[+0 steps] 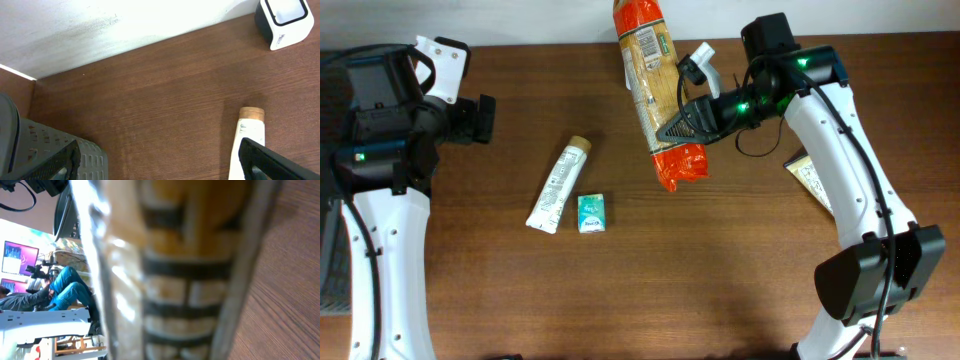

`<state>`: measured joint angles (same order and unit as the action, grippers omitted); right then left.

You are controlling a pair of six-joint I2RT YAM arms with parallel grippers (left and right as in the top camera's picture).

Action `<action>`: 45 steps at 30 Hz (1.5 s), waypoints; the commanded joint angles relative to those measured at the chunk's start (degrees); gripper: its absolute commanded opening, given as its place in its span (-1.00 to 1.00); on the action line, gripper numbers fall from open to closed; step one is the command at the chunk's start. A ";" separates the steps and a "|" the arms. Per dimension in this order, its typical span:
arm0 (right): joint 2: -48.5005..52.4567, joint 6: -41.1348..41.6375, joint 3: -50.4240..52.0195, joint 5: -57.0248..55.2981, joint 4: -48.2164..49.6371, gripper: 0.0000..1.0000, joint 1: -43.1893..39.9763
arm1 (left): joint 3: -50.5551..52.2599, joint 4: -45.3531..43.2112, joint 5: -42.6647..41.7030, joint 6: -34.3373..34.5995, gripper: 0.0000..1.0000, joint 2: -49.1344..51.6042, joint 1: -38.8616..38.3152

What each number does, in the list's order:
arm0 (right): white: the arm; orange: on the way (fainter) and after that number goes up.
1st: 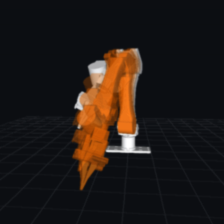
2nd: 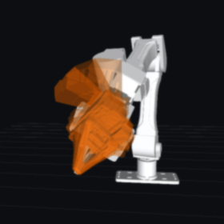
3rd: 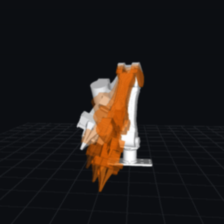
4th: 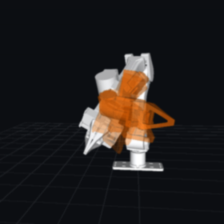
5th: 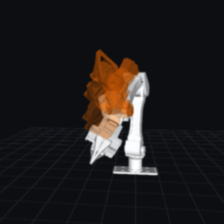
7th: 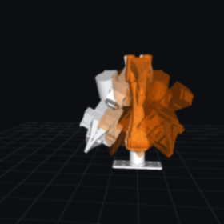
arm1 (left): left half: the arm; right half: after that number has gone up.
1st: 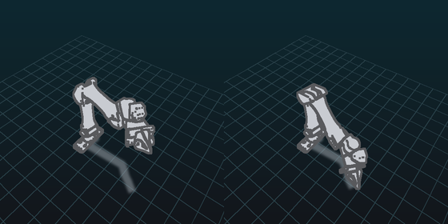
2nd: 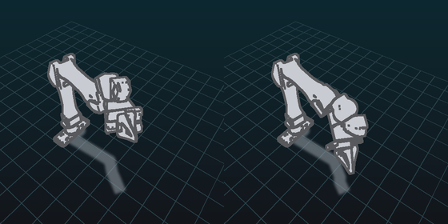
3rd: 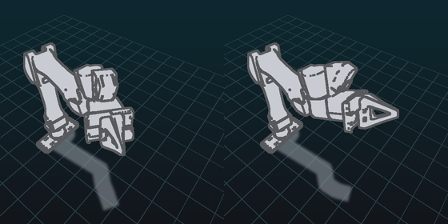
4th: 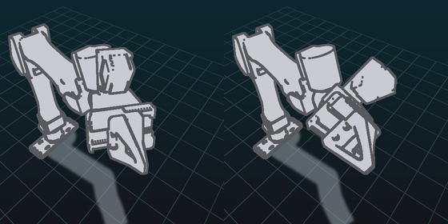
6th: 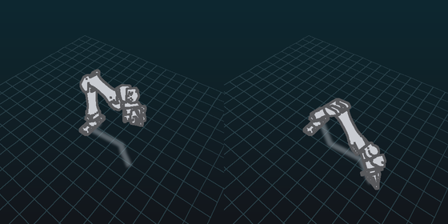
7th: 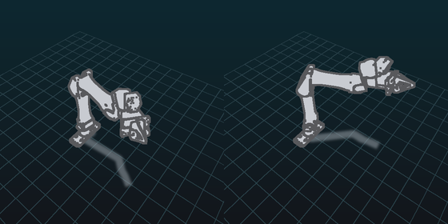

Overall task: Scan the item barcode
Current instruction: 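Lift the pasta packet up to the scanner with the right gripper, then move the pasta packet right and release it beside the snack bag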

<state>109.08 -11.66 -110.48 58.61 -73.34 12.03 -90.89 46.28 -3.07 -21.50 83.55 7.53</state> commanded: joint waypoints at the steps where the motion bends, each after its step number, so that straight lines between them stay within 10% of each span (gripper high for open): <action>1: -2.86 0.15 -2.38 5.62 0.66 -0.92 -0.59 | -0.72 -0.11 -0.59 -0.50 0.98 -0.63 0.15; 4: -2.86 4.74 -4.94 -14.25 0.74 -0.92 1.66 | -0.72 -0.11 -0.59 -0.48 0.98 -0.63 0.15; 8: 1.31 10.43 -7.43 -86.71 12.26 -0.92 13.25 | -0.72 -0.11 -0.59 -0.48 0.98 -0.63 0.15; 13: 19.08 -10.91 -7.43 -123.38 41.07 -0.92 16.87 | -0.72 -0.11 -0.59 -0.48 0.98 -0.63 0.15; 18: 29.18 -32.68 -7.43 -123.78 68.83 -0.81 15.67 | -0.72 -0.11 -0.59 -0.48 0.98 -0.63 0.15; 39: 34.10 -41.00 -7.39 -124.21 80.26 -0.92 14.34 | -0.72 -0.11 -0.59 -0.48 0.98 -0.63 0.15; 42: 27.17 -35.39 -7.39 -122.42 75.10 -0.92 14.71 | -0.72 -0.11 -0.59 -0.48 0.98 -0.63 0.15; 45: 12.92 -14.21 -7.39 -98.73 46.34 -0.92 14.45 | -0.72 -0.11 -0.59 -0.48 0.98 -0.63 0.15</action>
<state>137.40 -43.79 -115.37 -54.30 -20.51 26.39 -90.91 46.11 -3.07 -21.50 83.57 7.53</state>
